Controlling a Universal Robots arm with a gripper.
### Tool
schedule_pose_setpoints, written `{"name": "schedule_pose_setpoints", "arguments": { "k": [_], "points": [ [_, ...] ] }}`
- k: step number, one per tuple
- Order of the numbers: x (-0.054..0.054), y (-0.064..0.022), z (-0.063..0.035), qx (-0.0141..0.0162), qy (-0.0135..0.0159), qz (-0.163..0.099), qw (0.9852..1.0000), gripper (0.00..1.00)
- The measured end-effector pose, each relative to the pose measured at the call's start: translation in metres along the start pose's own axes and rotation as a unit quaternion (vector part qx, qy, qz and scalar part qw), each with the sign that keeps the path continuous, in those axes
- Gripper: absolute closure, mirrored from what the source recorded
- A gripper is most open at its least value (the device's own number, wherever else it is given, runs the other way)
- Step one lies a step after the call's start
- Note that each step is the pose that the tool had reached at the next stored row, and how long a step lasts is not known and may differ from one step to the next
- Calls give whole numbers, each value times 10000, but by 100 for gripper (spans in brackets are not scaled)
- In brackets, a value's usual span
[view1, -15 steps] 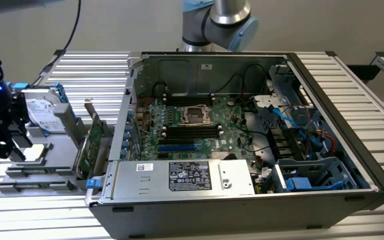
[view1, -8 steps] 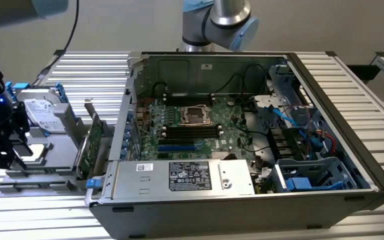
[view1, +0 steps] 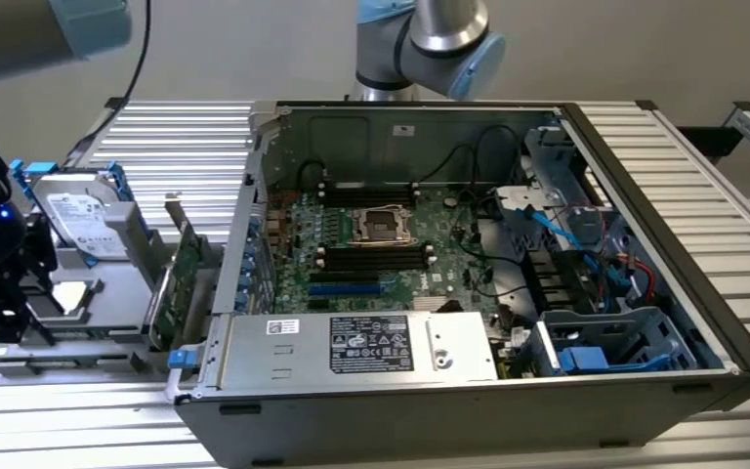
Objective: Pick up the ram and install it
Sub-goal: 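Pick up the ram and move it above insertion slot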
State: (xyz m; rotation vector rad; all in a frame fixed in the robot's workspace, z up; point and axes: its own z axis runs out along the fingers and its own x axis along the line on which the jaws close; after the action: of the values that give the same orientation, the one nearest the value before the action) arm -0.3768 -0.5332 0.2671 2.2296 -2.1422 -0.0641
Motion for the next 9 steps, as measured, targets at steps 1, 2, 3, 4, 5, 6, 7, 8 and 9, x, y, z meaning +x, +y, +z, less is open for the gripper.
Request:
{"name": "schedule_pose_setpoints", "arguments": {
  "k": [1,2,3,4,5,6,7,8,9],
  "points": [
    [-1,6,19,0,1,-10,10000,63],
    [-1,9,38,0,1,-19,10000,63],
    [0,11,55,0,2,-26,10000,63],
    [0,10,73,1,2,-33,10000,63],
    [-1,10,91,1,2,-39,10000,63],
    [-1,9,109,0,3,-46,10000,63],
    [-1,8,129,1,4,-57,10000,63],
    [-1,7,147,1,4,-70,10000,63],
    [-1,5,164,1,5,-83,10000,63]
  ]
}}
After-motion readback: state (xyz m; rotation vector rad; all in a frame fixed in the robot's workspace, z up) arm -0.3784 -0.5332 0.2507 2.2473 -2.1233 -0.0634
